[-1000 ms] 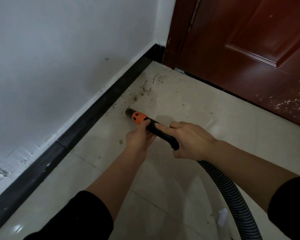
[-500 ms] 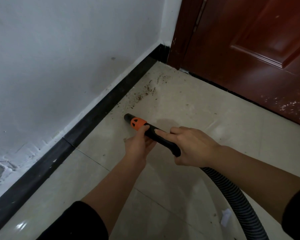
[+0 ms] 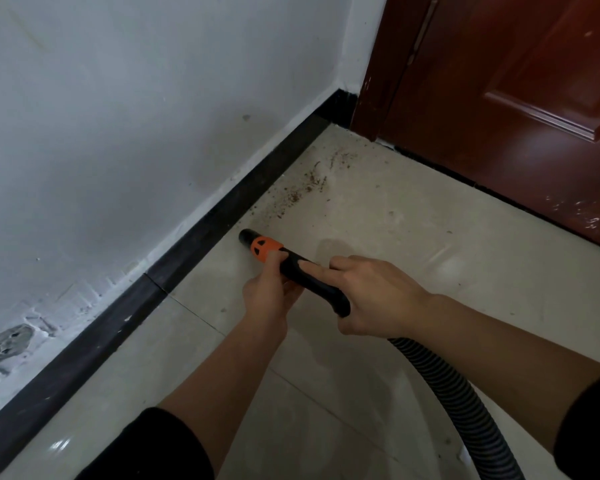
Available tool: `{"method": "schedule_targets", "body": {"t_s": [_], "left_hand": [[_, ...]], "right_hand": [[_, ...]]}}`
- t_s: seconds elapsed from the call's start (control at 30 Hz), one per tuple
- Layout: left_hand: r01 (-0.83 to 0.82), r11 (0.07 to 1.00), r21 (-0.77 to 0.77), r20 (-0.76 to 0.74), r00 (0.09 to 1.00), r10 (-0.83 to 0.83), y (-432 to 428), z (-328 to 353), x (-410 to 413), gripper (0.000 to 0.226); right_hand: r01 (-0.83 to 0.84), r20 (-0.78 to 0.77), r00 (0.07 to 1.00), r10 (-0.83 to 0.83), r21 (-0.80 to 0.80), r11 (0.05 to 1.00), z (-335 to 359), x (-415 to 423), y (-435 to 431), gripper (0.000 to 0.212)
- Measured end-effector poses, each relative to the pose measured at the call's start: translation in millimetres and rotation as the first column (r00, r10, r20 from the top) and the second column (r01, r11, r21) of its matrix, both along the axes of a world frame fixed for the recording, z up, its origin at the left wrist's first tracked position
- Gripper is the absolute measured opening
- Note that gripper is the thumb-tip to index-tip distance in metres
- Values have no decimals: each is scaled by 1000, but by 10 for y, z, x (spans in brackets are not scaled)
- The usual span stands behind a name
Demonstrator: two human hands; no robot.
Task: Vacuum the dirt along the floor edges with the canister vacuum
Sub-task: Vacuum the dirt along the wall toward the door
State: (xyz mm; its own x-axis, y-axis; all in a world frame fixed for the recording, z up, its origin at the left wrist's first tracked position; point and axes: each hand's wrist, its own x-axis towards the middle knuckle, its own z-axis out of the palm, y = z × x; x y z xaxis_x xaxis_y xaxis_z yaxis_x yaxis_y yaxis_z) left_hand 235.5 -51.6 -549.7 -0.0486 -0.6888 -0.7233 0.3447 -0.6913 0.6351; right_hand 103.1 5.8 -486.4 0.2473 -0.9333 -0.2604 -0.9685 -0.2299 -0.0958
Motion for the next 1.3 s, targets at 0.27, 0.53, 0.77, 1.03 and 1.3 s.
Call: {"method": "schedule_targets", "body": {"t_s": [0.27,0.53,0.77,1.03,1.3], "left_hand": [[12,1000,-25,4,1000,-12,-81,-11,59,19],[16,998,-56,12,1000,-15,-193,-6,79,18],[91,991,-97,-34,995,-95,-330,56,-2,15],[32,996,-85,5,999,-32,-244,46,-58,15],[54,995,-79,-63,996,-59,-21,60,-298,30]], "right_hand": [[34,35,999,-33,-9,999,-43,71,-61,95],[85,74,993,-86,15,996,-78,114,-152,98],[157,61,986,-158,19,987,-82,44,-257,101],[151,61,987,-151,4,989,-79,37,-179,100],[167,44,985,-168,20,986,-32,-201,59,102]]}}
